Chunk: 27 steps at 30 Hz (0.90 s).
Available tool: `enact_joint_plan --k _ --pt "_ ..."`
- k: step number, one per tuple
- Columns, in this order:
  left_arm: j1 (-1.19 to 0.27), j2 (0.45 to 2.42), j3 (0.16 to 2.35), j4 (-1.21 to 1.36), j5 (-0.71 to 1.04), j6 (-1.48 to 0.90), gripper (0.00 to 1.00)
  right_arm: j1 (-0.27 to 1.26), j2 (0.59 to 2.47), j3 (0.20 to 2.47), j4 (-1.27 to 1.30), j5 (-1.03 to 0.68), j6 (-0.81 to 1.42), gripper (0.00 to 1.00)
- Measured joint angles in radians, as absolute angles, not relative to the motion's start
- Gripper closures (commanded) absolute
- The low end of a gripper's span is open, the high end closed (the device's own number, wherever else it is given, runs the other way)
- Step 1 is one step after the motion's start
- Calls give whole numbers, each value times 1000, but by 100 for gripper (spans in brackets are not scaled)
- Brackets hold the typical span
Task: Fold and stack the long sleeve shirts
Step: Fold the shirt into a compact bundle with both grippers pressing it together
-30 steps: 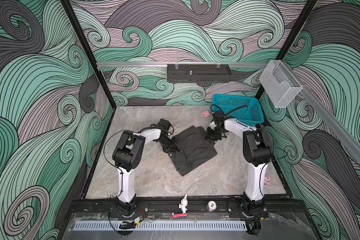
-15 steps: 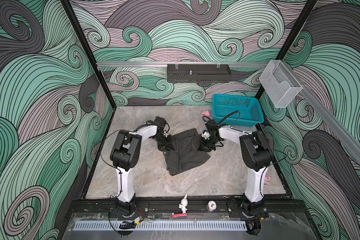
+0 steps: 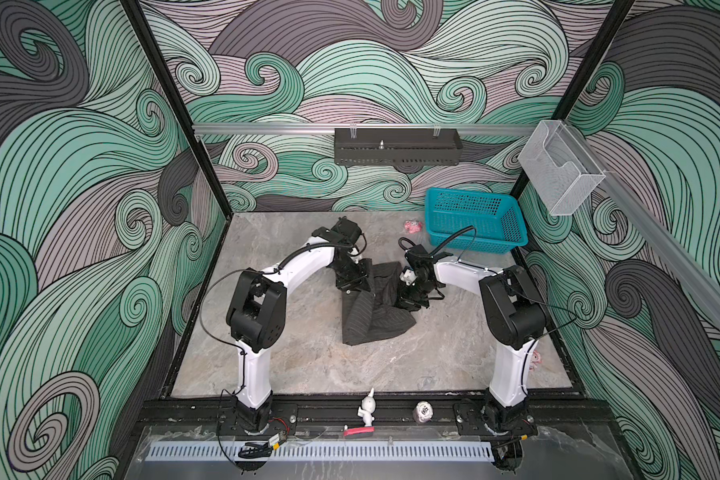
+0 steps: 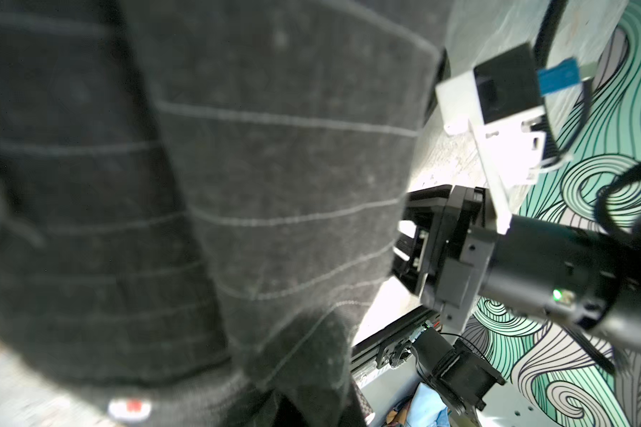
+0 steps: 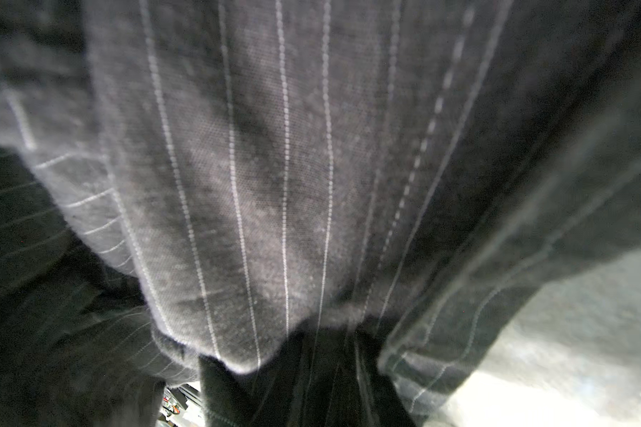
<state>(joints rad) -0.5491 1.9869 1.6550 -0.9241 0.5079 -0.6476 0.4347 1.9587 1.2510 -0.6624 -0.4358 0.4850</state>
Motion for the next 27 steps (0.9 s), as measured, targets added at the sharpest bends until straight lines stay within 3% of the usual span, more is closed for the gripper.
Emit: enact_joint_plan --k 4,14,19,27 --pt "-594 2082 1705 -876 509 -690 100 436 1935 1225 -654 -415 498 74" --pt "-599 2211 1722 -784 513 -743 100 380 1784 1167 -670 -331 521 58" --pt "-597 2212 1722 -778 522 -745 100 314 1758 1168 -669 -315 512 57" --pt "-600 2212 1785 -800 525 -745 100 273 1880 1172 -645 -347 473 85"
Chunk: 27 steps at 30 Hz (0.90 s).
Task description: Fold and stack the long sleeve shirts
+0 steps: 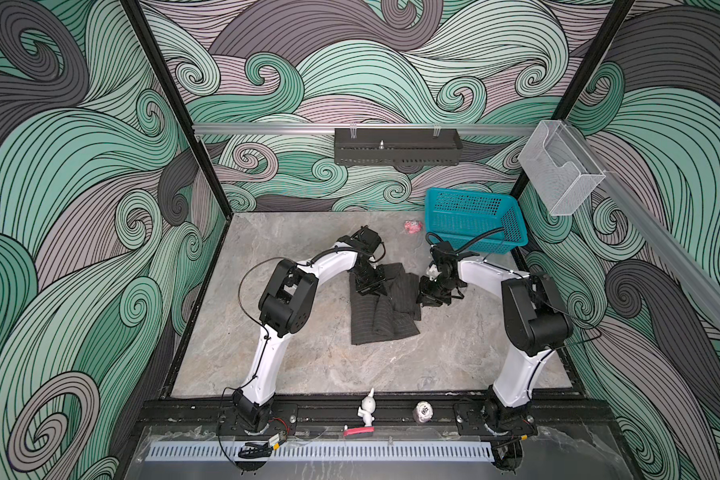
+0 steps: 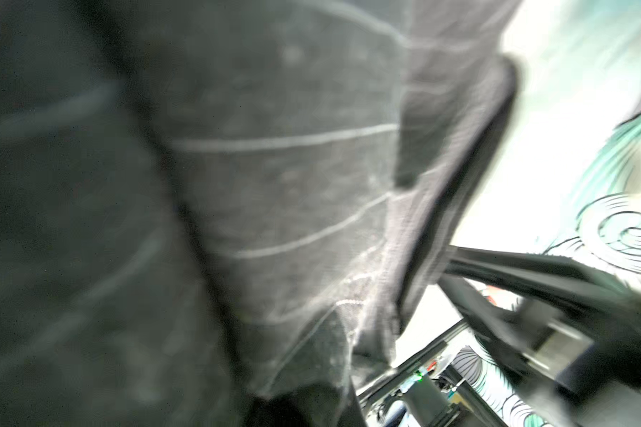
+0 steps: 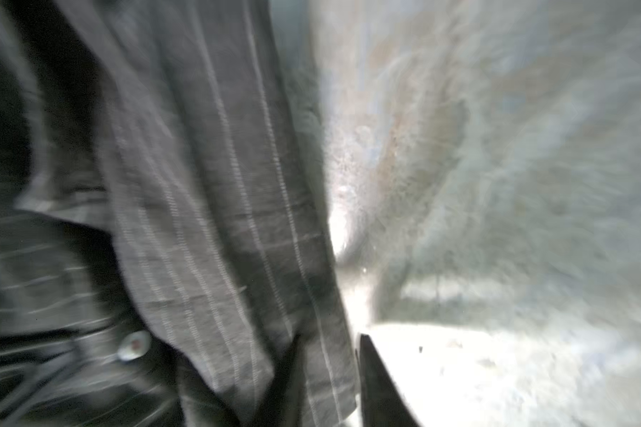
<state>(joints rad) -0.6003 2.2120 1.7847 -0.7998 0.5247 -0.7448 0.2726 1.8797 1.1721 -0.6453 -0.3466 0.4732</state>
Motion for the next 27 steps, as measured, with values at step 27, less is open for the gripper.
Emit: enact_joint_plan --k 27 --pt "-685 2470 2252 -1001 550 -608 100 249 1897 1170 -638 -413 422 91"
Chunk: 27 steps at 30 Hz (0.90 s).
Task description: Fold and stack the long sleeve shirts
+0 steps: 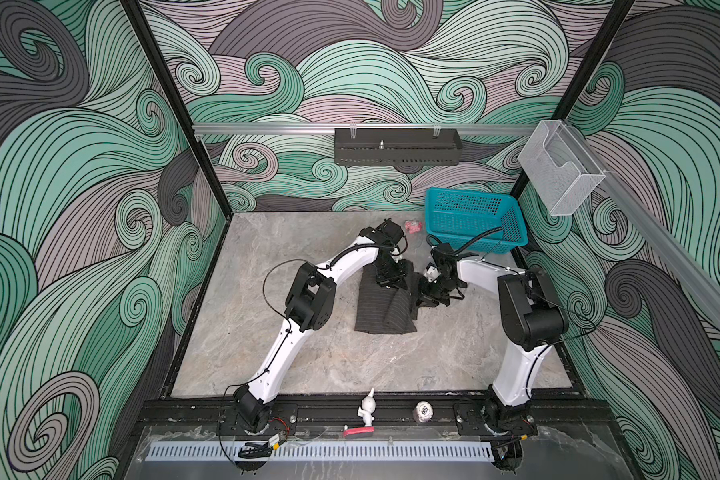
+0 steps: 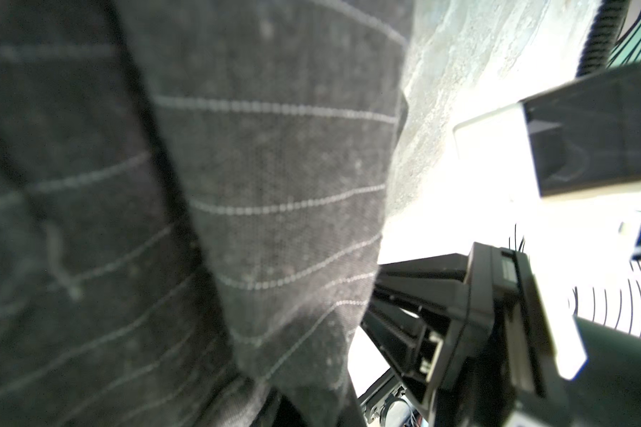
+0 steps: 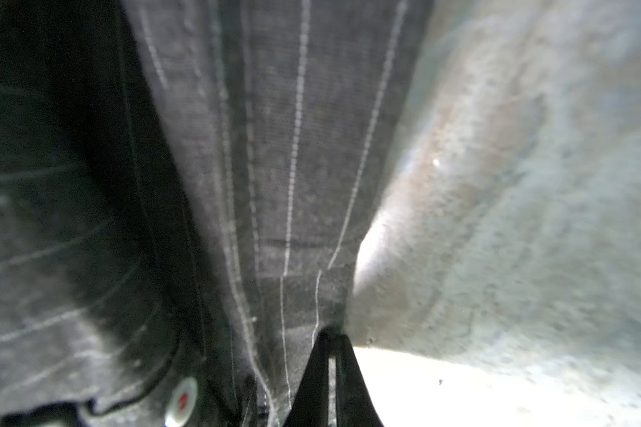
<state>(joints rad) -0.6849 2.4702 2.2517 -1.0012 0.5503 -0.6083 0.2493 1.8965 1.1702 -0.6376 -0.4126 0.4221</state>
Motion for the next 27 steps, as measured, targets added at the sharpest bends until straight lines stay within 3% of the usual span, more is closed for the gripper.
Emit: enact_joint_plan --k 1,4,7,13,17,22,27 --pt "-685 2473 2257 -1003 551 -607 98 247 1895 1170 -640 -414 422 91" --pt "-686 2477 2259 -1002 555 -604 79 245 1890 1170 -643 -417 422 89" --pt "-686 2477 2259 -1000 561 -598 62 239 1869 1170 -651 -418 422 80" --pt "-686 2437 2250 -981 569 -593 46 218 1718 1162 -686 -355 424 64" --pt "-685 2311 2205 -953 571 -585 43 224 1608 1175 -723 -318 423 63" --pt "-659 2057 1982 -813 574 -594 44 298 1597 1222 -746 -314 422 67" --pt "-596 2086 1884 -747 587 -603 45 345 1691 1284 -740 -331 419 73"
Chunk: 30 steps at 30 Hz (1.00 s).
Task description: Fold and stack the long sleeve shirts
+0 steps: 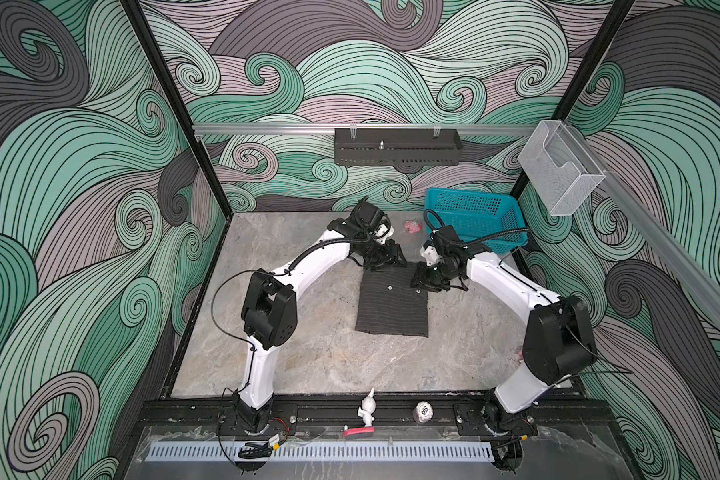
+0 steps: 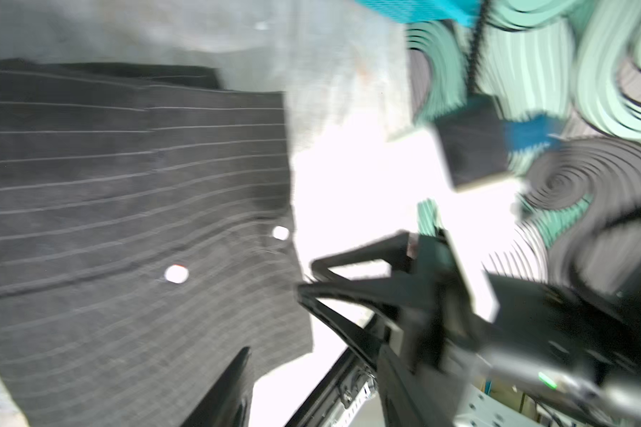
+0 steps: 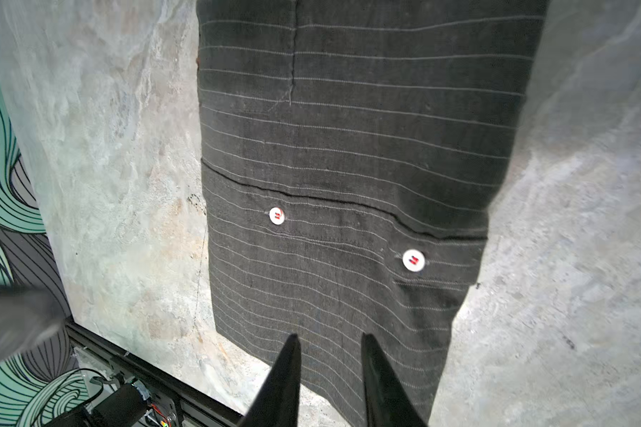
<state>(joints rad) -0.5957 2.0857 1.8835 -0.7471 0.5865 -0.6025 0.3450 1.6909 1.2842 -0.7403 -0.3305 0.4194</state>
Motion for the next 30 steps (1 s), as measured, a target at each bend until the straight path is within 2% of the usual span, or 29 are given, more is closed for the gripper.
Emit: enact_joint_plan --k 7,15,19,22,26,30 --pt "-527 2357 1892 -771 619 -606 46 316 1886 1297 -730 -332 418 75" --pt "-469 2314 1805 -763 656 -621 46 298 1958 1298 -703 -372 395 75" --pt "-459 2273 1742 -765 653 -621 46 319 1921 1274 -700 -374 381 61" --pt "-450 2236 1684 -762 646 -625 46 345 1844 1226 -711 -373 379 58" --pt "-429 2152 1556 -728 636 -667 47 410 1698 1148 -722 -381 402 60" --pt "-395 2072 1429 -688 631 -728 47 486 1640 1089 -709 -411 447 69"
